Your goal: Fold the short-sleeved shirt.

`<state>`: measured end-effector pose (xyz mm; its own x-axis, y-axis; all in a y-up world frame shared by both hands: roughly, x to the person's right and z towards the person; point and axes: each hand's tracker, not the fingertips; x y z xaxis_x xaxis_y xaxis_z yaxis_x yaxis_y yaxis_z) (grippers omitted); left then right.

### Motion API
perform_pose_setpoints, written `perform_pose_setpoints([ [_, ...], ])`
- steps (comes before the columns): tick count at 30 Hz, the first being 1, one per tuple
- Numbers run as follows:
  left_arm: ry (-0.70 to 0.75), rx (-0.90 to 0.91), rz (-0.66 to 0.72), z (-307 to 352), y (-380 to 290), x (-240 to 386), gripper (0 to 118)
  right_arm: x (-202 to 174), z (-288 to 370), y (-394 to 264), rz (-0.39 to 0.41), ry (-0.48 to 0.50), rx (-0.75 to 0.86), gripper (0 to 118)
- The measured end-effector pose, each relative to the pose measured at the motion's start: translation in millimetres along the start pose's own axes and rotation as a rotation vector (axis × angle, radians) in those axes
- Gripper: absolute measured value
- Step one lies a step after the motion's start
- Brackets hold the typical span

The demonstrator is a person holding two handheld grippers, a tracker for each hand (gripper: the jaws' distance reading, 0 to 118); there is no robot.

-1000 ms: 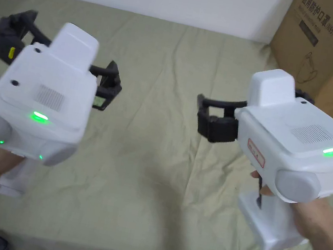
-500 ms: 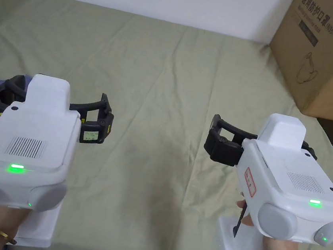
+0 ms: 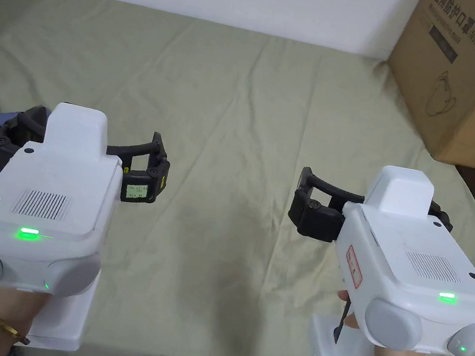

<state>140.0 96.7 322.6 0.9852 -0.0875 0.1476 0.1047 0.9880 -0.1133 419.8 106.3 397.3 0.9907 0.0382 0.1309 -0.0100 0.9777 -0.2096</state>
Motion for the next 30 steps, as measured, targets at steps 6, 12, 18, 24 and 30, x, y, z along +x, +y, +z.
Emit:
perform_pose_setpoints([
  [6,-0.021,-0.008,-0.008,0.2,0.3,3.7,118,-1.9,2.4,1.8,0.005,-0.001,0.004,118],
  [12,-0.03,-0.02,-0.022,3.8,5.2,5.6,59,-2.9,6.2,4.4,0.021,-0.026,0.02,95],
  [18,-0.005,-0.016,0.018,5.4,8.3,0.7,0,1.5,6.4,6.6,-0.046,0.01,-0.01,0],
  [24,-0.026,-0.017,-0.005,6.0,9.2,0.6,0,1.3,8.0,5.1,-0.027,0.007,-0.01,0],
  [30,-0.039,-0.021,-0.007,7.2,9.2,1.2,0,0.5,8.1,5.9,-0.022,0.011,-0.013,0],
])
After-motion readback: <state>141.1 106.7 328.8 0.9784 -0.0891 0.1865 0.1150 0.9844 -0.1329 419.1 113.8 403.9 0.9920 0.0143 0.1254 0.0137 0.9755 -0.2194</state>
